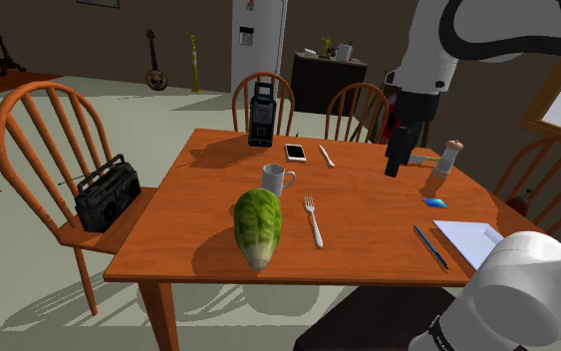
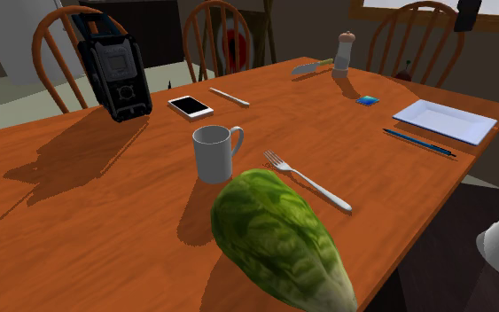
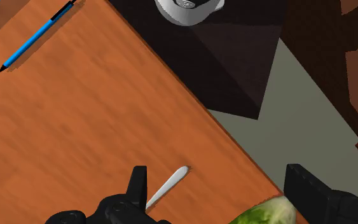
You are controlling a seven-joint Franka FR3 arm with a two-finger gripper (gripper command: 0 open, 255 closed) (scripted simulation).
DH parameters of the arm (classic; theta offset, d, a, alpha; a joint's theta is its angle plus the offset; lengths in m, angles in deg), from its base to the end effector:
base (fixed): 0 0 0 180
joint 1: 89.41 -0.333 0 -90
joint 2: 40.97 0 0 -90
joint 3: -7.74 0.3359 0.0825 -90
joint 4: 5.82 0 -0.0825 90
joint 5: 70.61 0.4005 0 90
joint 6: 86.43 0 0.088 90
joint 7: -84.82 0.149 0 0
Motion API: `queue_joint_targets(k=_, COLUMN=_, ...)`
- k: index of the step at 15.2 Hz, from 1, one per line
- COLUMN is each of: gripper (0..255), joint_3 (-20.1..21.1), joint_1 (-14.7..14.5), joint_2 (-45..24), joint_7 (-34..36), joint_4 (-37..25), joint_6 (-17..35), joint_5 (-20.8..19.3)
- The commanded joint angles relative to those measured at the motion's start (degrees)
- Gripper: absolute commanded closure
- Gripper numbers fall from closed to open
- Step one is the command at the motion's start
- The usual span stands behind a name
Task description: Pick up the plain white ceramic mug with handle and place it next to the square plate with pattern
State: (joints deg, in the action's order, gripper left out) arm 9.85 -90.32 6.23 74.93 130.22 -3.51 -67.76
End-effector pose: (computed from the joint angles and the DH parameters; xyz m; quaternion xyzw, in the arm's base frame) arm 0.2798 0.0254 0.5549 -0.9928 -0.1075 0.0510 0.0147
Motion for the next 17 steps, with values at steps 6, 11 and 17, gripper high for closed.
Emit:
queue_joint_targets(k=6, gripper=0, joint_3=0.7, joint_1=-0.01, joint_2=-8.47, joint_7=-0.02, joint_4=-0.28, joint_6=9.67, joint_5=0.12)
queue_joint_targets(k=11, gripper=0, joint_3=1.39, joint_1=0.04, joint_2=-17.96, joint_7=0.08, joint_4=-2.59, joint_6=18.32, joint_5=0.02)
queue_joint_targets(k=17, gripper=0, joint_3=2.14, joint_1=0.13, joint_2=-30.09, joint_7=0.44, joint_4=-7.96, joint_6=26.84, joint_5=-0.53)
